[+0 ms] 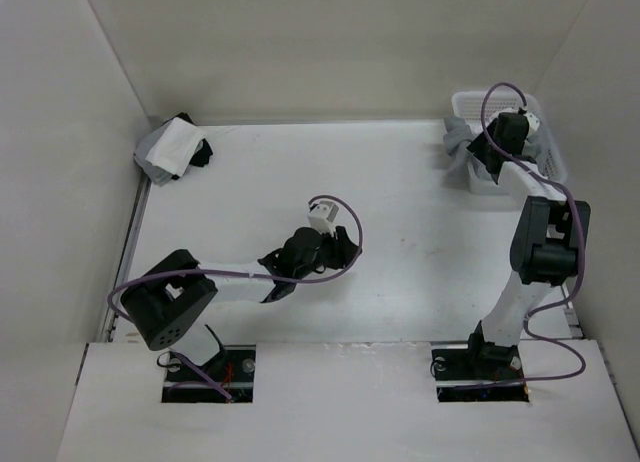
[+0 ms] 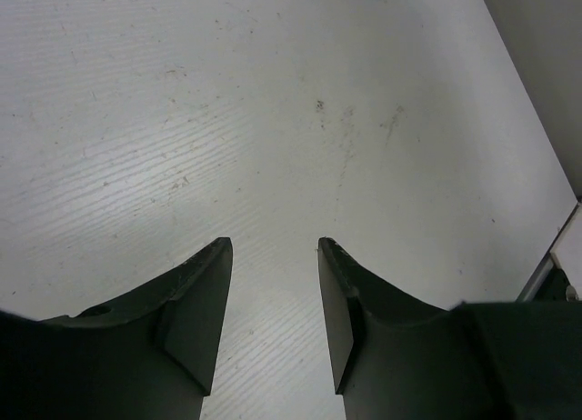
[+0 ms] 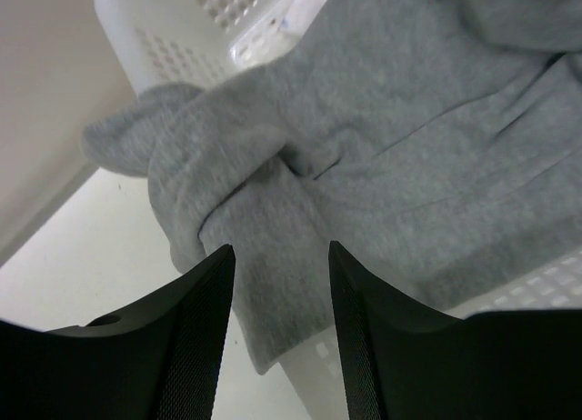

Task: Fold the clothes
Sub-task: Grab the tank top from the pile, then move the tank top to the center of the board

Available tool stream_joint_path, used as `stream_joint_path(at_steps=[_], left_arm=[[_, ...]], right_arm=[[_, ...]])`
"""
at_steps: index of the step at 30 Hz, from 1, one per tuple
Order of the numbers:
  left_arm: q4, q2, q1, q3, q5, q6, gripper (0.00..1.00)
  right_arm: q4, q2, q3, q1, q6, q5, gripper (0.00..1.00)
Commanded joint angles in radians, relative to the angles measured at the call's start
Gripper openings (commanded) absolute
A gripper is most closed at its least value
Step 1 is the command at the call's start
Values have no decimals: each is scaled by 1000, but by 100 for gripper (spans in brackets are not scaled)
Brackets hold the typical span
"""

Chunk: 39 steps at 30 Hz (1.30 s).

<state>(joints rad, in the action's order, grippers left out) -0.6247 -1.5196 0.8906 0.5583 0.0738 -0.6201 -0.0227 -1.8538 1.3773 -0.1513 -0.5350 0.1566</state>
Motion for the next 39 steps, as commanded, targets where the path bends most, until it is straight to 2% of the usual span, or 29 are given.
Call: stream_joint_path(at_steps=[1, 10, 20, 23, 24, 25, 27, 33, 39], left_arm=[[-79, 1, -9, -1, -34, -12, 42], [-86, -4, -22, -5, -51, -29, 42], [-81, -16, -22, 5, -58, -33, 41], [-86, -13, -20, 2, -58, -33, 41], [-86, -20, -22, 3, -58, -33, 41], [-86, -21, -22, 3, -60, -35, 41], [-86, -14, -22, 3, -59, -35, 41], [-89, -14, -26, 0, -59, -38, 41], [-92, -2, -48, -12, -52, -49, 41]], right_arm=[[24, -15, 31, 2, -23, -83, 51], [61, 4, -78, -24, -193, -68, 50], [53, 1, -109, -20, -263, -65, 51], [90, -13, -101, -18, -287, -89, 32], [119, -9, -104, -21, -296, -92, 21], [141, 4, -112, -23, -302, -92, 13], [177, 47, -141, -24, -301, -75, 6], [299, 301, -251, -18, -252, -23, 4], [279, 565, -222, 57, -154, -19, 4]])
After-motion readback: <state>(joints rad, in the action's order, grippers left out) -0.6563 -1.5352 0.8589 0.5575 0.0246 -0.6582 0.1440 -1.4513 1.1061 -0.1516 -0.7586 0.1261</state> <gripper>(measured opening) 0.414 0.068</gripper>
